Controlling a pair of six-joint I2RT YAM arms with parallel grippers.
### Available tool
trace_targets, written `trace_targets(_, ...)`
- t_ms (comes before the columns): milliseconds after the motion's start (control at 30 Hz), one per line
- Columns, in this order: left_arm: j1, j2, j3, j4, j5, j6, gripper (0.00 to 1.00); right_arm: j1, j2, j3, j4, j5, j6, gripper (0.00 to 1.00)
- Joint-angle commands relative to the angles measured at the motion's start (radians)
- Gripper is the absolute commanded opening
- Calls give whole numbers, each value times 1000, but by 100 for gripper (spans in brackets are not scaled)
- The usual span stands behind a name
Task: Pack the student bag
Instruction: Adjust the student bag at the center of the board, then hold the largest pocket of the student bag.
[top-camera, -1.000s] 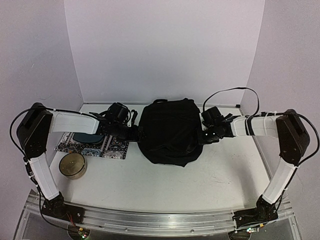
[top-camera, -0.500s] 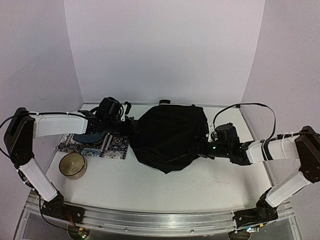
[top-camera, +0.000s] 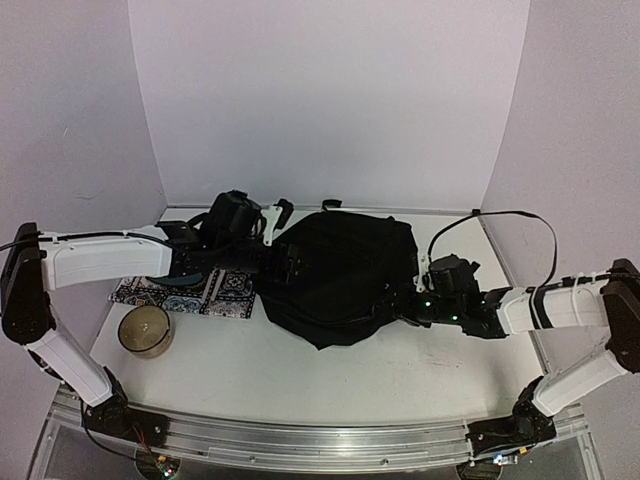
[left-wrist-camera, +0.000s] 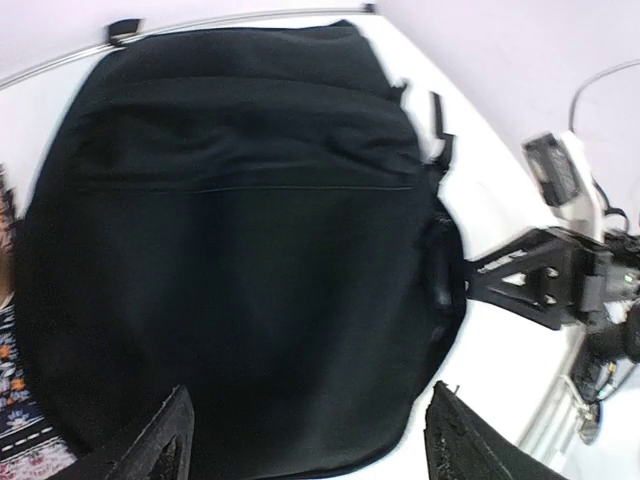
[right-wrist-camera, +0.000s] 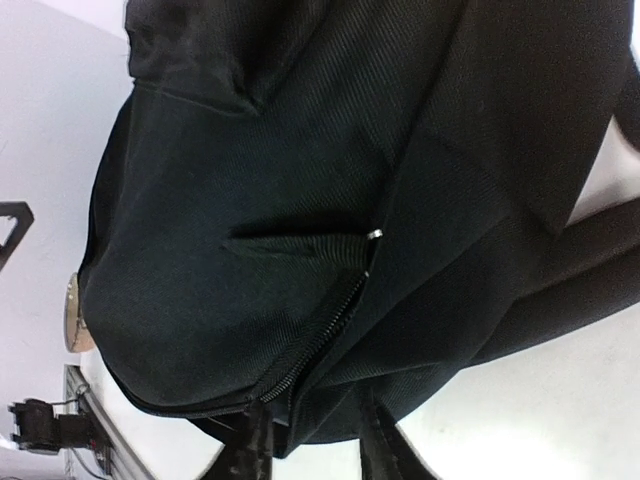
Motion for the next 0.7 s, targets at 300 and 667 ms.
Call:
trace_targets(300, -60, 147, 198, 31, 119, 27, 71, -131, -33, 113, -110, 3, -4, 64)
trace_targets(667, -91, 255, 295, 34, 168, 51, 61, -157, 136, 150, 21, -82, 98, 61)
